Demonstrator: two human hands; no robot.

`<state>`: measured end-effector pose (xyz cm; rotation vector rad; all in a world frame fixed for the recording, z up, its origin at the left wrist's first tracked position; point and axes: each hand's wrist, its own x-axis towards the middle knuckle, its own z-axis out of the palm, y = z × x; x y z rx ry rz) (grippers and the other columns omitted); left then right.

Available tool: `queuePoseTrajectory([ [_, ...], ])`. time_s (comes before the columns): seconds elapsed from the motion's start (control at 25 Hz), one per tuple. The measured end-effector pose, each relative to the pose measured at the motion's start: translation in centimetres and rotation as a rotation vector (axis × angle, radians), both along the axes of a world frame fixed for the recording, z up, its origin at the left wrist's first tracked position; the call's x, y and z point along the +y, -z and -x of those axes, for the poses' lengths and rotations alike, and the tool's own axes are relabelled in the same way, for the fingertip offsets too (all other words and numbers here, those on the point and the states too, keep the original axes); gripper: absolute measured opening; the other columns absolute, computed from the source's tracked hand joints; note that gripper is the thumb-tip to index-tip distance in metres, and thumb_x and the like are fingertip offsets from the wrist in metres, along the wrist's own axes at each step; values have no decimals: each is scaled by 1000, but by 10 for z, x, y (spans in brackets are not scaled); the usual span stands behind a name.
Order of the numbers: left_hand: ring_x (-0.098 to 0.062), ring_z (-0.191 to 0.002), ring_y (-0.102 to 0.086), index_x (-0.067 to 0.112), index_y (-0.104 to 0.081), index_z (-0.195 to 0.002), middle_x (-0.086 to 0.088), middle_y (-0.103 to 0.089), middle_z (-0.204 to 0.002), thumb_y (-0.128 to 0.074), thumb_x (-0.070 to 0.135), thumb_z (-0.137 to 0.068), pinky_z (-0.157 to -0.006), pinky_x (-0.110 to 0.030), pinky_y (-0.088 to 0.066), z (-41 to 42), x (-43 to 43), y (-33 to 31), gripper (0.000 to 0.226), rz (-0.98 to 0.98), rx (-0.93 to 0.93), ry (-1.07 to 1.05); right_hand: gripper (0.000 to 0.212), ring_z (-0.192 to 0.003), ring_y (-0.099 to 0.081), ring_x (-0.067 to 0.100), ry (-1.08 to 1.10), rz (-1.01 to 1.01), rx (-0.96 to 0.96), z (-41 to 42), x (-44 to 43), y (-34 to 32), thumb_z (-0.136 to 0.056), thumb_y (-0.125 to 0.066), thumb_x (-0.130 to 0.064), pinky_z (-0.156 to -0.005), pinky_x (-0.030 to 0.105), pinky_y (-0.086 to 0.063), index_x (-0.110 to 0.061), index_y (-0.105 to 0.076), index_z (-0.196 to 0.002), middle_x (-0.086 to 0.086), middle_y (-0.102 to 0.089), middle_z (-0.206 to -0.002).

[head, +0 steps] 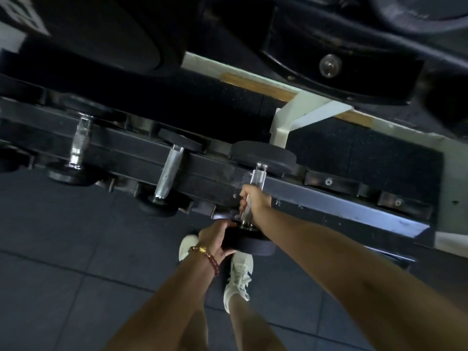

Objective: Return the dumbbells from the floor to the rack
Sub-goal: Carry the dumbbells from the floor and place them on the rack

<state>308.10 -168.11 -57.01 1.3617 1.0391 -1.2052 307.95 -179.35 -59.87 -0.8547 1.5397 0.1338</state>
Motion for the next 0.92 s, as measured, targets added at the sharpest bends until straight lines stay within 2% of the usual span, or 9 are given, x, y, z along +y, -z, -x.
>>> queuePoseTrajectory([
  [0.08, -27, -75, -62, 1, -62, -101, -18, -64, -90, -66, 3, -76, -52, -35, -54, -8, 4, -2, 26, 4, 5, -13, 26, -33, -36, 16, 0, -10, 20, -5, 6, -1, -70, -55, -2, -42, 22, -35, -9, -46, -47, 2, -40, -33],
  [0.2, -25, -71, -59, 1, -58, -96, -15, -60, -80, -66, 0, -77, -47, -34, -52, -9, 9, -2, 20, -33, -31, -16, 24, -33, -36, 16, 24, -9, 26, -7, 12, 0, -69, -55, -2, -42, 21, -35, -8, -45, -47, 3, -41, -33],
  [0.36, -24, -77, -58, 3, -60, -83, -12, -60, -79, -66, 1, -77, -62, -35, -52, -18, 13, 8, 9, -42, -114, 4, 22, -31, -36, 15, 120, -5, 34, -17, 13, 7, -68, -52, -1, -40, 17, -34, -8, -44, -49, 3, -40, -33],
  [0.4, -24, -78, -59, 2, -61, -85, -13, -61, -80, -67, 2, -76, -60, -35, -54, -21, 14, 11, 11, -29, -93, 4, 20, -32, -37, 16, 118, -9, 49, -20, 13, 5, -67, -52, -1, -40, 17, -35, -8, -44, -50, 4, -41, -36],
  [0.48, -25, -78, -61, 0, -63, -103, -16, -63, -93, -67, 8, -71, -49, -32, -54, -23, 11, 9, 33, 26, -10, 2, 16, -35, -38, 16, 76, -7, 81, -21, 10, -1, -66, -53, -2, -40, 18, -35, -7, -45, -53, 5, -43, -40],
  [0.56, -25, -76, -61, 3, -61, -114, -16, -62, -100, -62, 8, -74, -45, -29, -53, -18, 6, 7, 40, 84, 44, -32, 15, -36, -39, 16, 52, 9, 83, -20, 4, -5, -64, -54, -1, -42, 19, -36, -6, -47, -52, 4, -43, -34],
  [0.72, -22, -69, -57, 6, -59, -80, -12, -59, -77, -61, 2, -79, -52, -30, -49, -12, -5, 12, 5, 45, -32, -45, 21, -34, -40, 17, -24, 32, 103, -20, -8, -5, -64, -51, 0, -45, 23, -37, -6, -44, -46, 2, -41, -29],
  [0.8, -22, -68, -57, 6, -57, -79, -12, -58, -75, -60, 0, -80, -55, -32, -50, -10, -6, 12, 6, 18, -49, -29, 19, -38, -42, 18, -67, 25, 113, -16, -9, -6, -64, -50, 0, -46, 24, -38, -7, -45, -47, 2, -43, -31],
  [0.92, -25, -68, -58, 2, -55, -94, -15, -58, -78, -59, -2, -80, -54, -33, -53, -15, -4, 15, 14, -3, -43, -54, 16, -40, -44, 18, -90, 17, 128, -16, -6, -6, -65, -51, 0, -45, 23, -38, -6, -48, -51, 4, -49, -43],
])
